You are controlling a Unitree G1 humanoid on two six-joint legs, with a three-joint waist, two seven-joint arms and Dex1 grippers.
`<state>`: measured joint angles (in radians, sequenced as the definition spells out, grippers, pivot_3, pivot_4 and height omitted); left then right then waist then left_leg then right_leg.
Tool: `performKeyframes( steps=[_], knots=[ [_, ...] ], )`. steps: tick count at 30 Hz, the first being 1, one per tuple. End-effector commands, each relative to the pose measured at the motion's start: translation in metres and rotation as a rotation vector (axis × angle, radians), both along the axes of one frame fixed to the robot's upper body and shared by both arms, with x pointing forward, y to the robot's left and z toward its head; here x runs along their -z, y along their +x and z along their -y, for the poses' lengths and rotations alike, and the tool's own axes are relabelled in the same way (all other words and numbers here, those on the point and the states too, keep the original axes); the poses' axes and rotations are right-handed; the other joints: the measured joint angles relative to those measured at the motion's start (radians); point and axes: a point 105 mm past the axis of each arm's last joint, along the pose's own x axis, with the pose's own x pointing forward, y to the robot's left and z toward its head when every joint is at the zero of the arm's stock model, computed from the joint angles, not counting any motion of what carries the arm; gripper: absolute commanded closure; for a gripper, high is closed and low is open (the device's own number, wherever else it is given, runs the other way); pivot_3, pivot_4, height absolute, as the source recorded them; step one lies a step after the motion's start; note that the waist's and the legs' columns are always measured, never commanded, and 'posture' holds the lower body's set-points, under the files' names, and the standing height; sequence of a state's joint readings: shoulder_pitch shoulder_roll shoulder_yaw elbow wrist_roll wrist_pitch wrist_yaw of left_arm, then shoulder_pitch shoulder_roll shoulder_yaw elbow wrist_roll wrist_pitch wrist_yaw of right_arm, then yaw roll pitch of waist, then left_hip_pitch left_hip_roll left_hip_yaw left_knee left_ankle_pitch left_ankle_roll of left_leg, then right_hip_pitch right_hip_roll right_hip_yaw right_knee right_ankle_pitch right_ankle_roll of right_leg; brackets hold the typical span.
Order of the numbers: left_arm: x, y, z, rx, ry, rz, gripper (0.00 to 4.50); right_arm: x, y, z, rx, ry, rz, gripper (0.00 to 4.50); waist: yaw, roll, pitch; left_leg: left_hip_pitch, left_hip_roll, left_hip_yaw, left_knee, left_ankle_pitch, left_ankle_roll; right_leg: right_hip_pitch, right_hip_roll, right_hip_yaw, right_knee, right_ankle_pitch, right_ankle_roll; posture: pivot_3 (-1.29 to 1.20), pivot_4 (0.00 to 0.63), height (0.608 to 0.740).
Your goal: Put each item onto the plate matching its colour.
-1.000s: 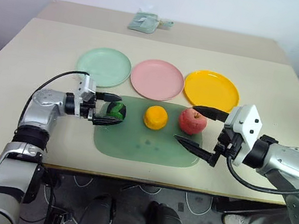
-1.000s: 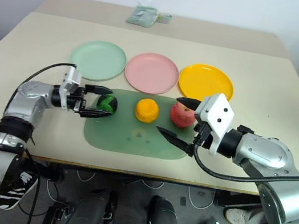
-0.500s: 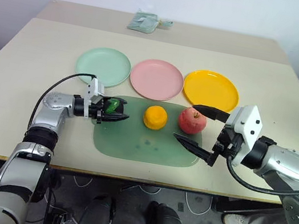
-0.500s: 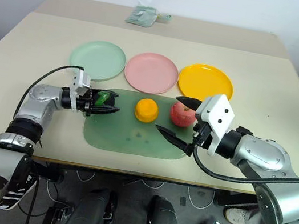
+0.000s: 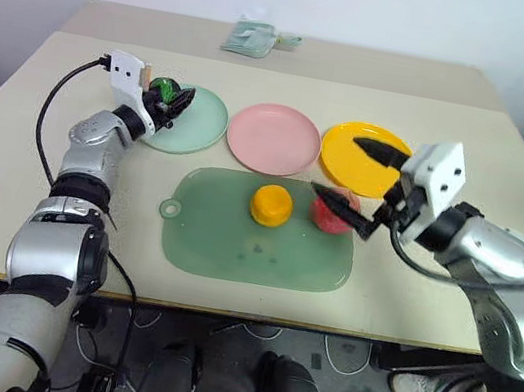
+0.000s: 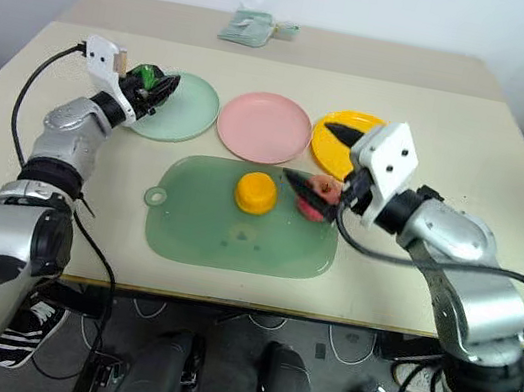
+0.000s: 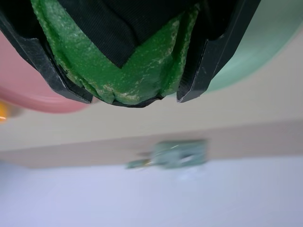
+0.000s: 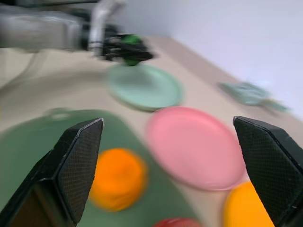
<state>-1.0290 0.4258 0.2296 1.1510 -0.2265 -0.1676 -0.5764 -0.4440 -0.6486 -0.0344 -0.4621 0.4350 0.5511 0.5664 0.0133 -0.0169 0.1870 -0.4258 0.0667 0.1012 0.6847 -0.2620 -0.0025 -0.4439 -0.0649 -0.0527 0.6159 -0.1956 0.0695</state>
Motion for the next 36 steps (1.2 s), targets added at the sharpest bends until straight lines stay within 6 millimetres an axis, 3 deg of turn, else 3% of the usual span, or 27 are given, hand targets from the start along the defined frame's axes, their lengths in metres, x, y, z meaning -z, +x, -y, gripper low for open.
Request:
performKeyframes(
  steps=[1,3,7,13,18,20,22,26,30,33,36],
  knots=[
    [-0.010,0.006,-0.001,-0.079,0.026,0.036,1.75,-0.007,0.005,-0.001,0.040,-0.007,0.065,0.00,0.000,0.000,0.000,0.000,0.000,0.000,0.000,0.000,0.000,0.000,0.000,0.000,0.000,0.000,0.000,0.00,0.150,0.740],
    [-0.005,0.007,-0.001,-0.093,0.021,0.011,1.48,-0.007,0.003,-0.004,0.026,-0.007,0.067,0.00,-0.001,0.000,0.000,0.000,0.000,0.000,-0.001,0.000,0.000,0.000,0.000,0.000,0.000,0.000,0.000,0.00,0.150,0.740],
    [-0.006,0.007,-0.007,-0.127,0.032,0.019,0.02,-0.009,0.001,-0.002,0.025,-0.008,0.072,0.00,-0.001,0.000,0.000,0.000,0.000,0.000,-0.001,0.000,0.000,0.000,0.000,-0.001,0.000,0.000,0.000,0.00,0.150,0.740],
    [-0.043,-0.001,0.001,0.001,0.016,0.190,0.02,-0.013,-0.001,0.000,0.023,0.011,0.080,0.00,-0.001,0.000,0.000,0.000,0.000,0.000,-0.001,0.000,0.000,0.000,0.000,-0.001,0.000,0.000,0.000,0.00,0.150,0.740],
    [-0.059,-0.020,0.031,0.346,-0.007,0.253,0.02,-0.004,-0.009,-0.009,-0.058,-0.004,0.013,0.00,-0.001,0.000,0.000,0.000,0.000,0.000,-0.001,0.000,0.000,0.000,0.000,-0.001,0.000,0.000,0.000,0.00,0.150,0.740],
    [-0.055,-0.036,0.044,0.541,-0.007,0.249,0.02,0.001,-0.012,-0.016,-0.095,-0.035,-0.009,0.00,-0.002,0.000,0.000,0.000,0.000,0.000,-0.001,0.000,0.000,0.000,0.000,-0.001,0.000,0.000,0.000,0.00,0.150,0.740],
    [-0.039,-0.055,0.056,0.728,0.031,0.198,0.02,-0.004,-0.011,-0.024,-0.106,-0.037,0.001,0.00,-0.007,0.000,0.000,0.000,0.000,0.000,-0.001,0.000,0.000,0.000,0.000,0.000,0.000,0.000,0.000,0.00,0.150,0.740],
    [-0.018,-0.086,0.066,0.919,0.023,0.103,0.02,-0.004,-0.004,-0.035,-0.108,-0.036,-0.011,0.00,-0.023,0.001,0.000,0.001,0.001,0.000,-0.001,0.000,0.000,-0.001,0.000,0.000,0.002,0.000,0.000,0.00,0.150,0.740],
    [-0.014,-0.097,0.063,0.939,0.077,0.104,0.02,0.008,0.004,-0.044,-0.091,-0.082,-0.047,0.00,-0.025,0.001,0.000,0.000,0.001,-0.001,-0.001,0.000,0.000,-0.001,0.001,0.000,0.003,0.000,0.000,0.00,0.150,0.740],
    [-0.018,-0.103,0.059,0.959,0.081,0.085,0.02,0.005,0.007,-0.050,-0.101,-0.052,-0.061,0.00,-0.023,0.001,0.000,0.000,0.000,-0.001,-0.001,0.000,0.000,-0.001,0.000,0.000,0.003,0.000,-0.001,0.00,0.150,0.740],
    [-0.019,-0.118,0.053,1.019,0.136,0.046,0.02,0.027,0.004,-0.072,-0.172,-0.097,-0.173,0.00,-0.029,0.001,0.000,0.000,0.000,-0.001,-0.001,0.000,0.000,-0.001,0.000,0.000,0.002,0.000,0.000,0.00,0.150,0.740]
  ],
)
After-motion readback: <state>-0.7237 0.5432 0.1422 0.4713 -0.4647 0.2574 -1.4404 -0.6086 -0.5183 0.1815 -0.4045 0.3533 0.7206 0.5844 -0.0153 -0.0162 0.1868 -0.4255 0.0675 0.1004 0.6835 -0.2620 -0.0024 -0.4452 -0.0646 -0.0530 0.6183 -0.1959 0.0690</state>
